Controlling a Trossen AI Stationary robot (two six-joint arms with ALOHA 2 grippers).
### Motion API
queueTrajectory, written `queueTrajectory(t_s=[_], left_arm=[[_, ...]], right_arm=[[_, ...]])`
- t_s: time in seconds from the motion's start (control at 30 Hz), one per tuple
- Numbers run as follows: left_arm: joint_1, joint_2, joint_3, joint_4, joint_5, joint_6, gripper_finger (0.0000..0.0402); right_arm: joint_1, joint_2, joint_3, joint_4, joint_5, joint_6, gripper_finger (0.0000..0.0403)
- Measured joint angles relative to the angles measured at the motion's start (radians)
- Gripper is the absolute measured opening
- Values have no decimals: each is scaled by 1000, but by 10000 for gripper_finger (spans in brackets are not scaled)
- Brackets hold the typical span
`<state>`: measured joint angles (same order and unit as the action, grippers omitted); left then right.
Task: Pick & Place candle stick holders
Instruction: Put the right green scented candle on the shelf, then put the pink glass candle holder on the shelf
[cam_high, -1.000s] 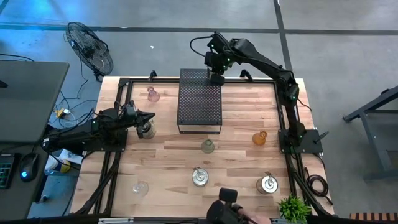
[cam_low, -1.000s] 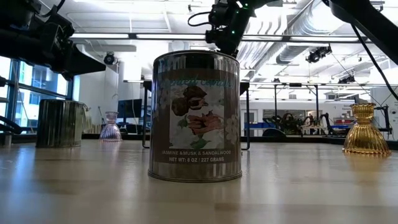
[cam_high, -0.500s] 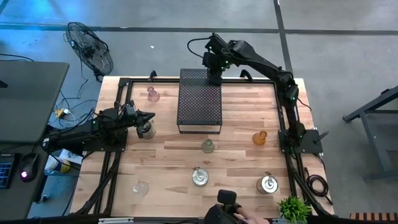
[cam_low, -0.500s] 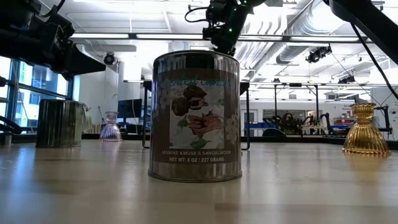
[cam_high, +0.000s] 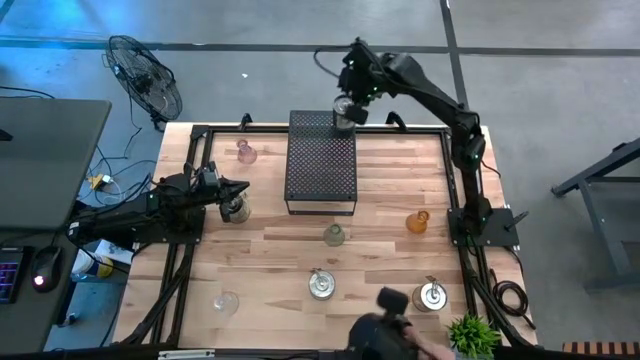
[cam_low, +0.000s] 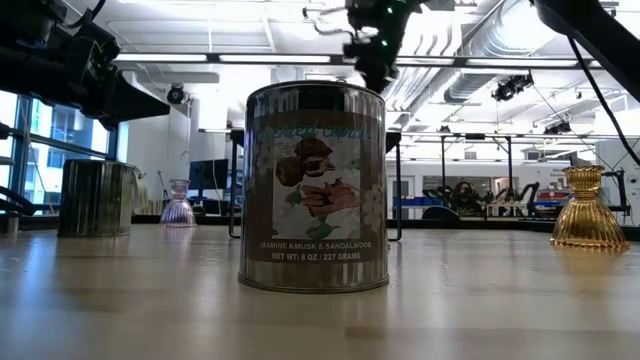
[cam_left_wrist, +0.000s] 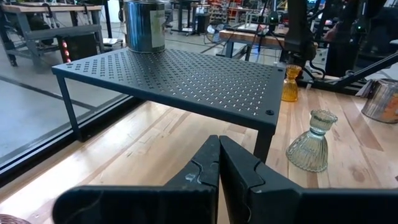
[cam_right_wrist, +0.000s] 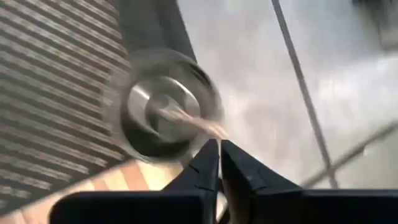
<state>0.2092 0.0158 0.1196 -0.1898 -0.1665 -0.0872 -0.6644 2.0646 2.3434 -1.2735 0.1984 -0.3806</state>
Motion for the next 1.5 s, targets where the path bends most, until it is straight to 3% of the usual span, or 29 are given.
queueTrajectory(t_s=[0.13,0.33,0.57,1.03,1.23,1.37,1.5], left_arm=[[0,0,0,0,0,0,1],[0,0,0,0,0,0,1],[0,0,0,0,0,0,1],[0,0,0,0,1,0,1],[0,0,0,0,0,0,1],[0,0,0,0,-1,-20,1],[0,5,0,-5,-31,-87,1]], right_arm=[[-59,1,-1,-33,-36,65,17],[-94,8,-1,-30,-182,74,4],[-92,47,-2,-14,-130,60,2],[-78,51,-2,-30,-257,43,1],[-74,49,-2,-29,-231,41,0],[-69,13,-3,-51,-208,34,0],[-67,-67,-72,-10,-283,43,0]])
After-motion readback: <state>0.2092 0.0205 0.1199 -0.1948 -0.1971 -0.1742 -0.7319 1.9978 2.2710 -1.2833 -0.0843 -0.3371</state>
